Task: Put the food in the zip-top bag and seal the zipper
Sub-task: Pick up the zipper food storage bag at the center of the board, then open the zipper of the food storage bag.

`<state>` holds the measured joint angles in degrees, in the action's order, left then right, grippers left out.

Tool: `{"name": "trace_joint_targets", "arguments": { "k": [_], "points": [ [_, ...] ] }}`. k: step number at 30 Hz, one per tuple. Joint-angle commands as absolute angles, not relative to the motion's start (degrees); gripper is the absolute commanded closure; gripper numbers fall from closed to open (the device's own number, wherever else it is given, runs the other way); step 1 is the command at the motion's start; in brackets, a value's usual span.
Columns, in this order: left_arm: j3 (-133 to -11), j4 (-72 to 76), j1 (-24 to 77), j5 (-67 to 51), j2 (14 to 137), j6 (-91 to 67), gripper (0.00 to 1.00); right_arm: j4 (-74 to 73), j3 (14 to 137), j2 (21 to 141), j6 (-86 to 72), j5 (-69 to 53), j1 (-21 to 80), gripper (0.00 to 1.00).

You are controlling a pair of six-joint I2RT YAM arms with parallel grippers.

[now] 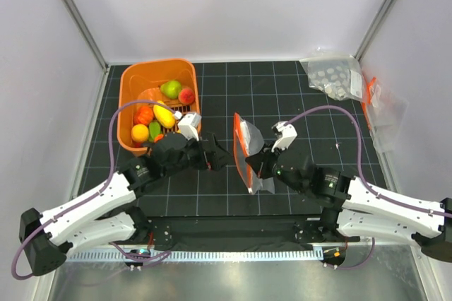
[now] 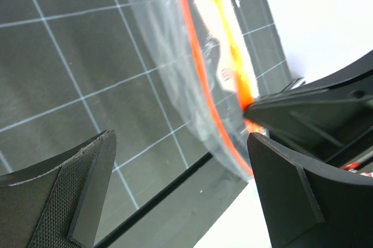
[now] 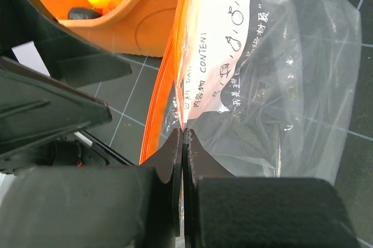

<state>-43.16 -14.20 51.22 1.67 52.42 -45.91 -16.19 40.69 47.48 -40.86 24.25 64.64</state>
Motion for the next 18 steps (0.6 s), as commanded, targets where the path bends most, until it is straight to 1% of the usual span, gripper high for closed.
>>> {"name": "trace_joint_targets", "arguments": {
  "k": [1,6,7,8,10,11,13,15,16,17,18],
  "points": [
    [-45.0,-8.62,50.89,2.11,52.47,-47.11,0.03,-15.29,43.07,47.64,-40.87,22.94,64.51,0.99],
    [-45.88,-8.35,50.98,2.02,56.15,-47.72,0.05,-14.24,43.15,47.64,-40.69,21.97,64.51,0.99],
    [-46.14,-8.18,50.98,1.41,56.86,-47.81,0.07,-14.24,43.33,47.55,-40.61,21.89,64.51,0.99],
    [-46.66,-7.91,50.98,1.23,58.43,-47.81,0.15,-14.24,43.24,47.64,-40.61,21.88,64.51,0.99],
    [-47.19,-8.09,50.98,1.67,60.02,-47.72,0.24,-14.06,43.07,47.11,-40.61,22.06,64.51,0.99],
    [-47.63,-8.26,50.89,1.76,61.77,-47.81,0.26,-13.45,42.98,46.85,-40.61,22.15,64.51,0.99],
    [-48.07,-7.74,50.89,1.67,63.19,-48.25,0.27,-13.54,42.8,46.23,-40.43,21.71,64.51,0.99],
    [-48.6,-6.69,50.89,1.41,65.03,-48.34,0.35,-13.62,42.8,46.14,-40.43,21.36,64.51,0.99],
    [-48.86,-6.51,50.89,1.58,65.56,-48.17,0.4,-13.62,42.63,45.88,-40.34,21.27,64.51,0.99],
    [-49.39,-6.33,50.89,2.02,66.09,-47.73,0.5,-13.71,42.54,45.79,-40.34,21.18,64.51,0.99],
    [-49.57,-6.15,50.98,2.28,66.62,-47.29,0.57,-13.71,42.45,45.53,-40.34,21.09,64.51,0.99]
  ]
}}
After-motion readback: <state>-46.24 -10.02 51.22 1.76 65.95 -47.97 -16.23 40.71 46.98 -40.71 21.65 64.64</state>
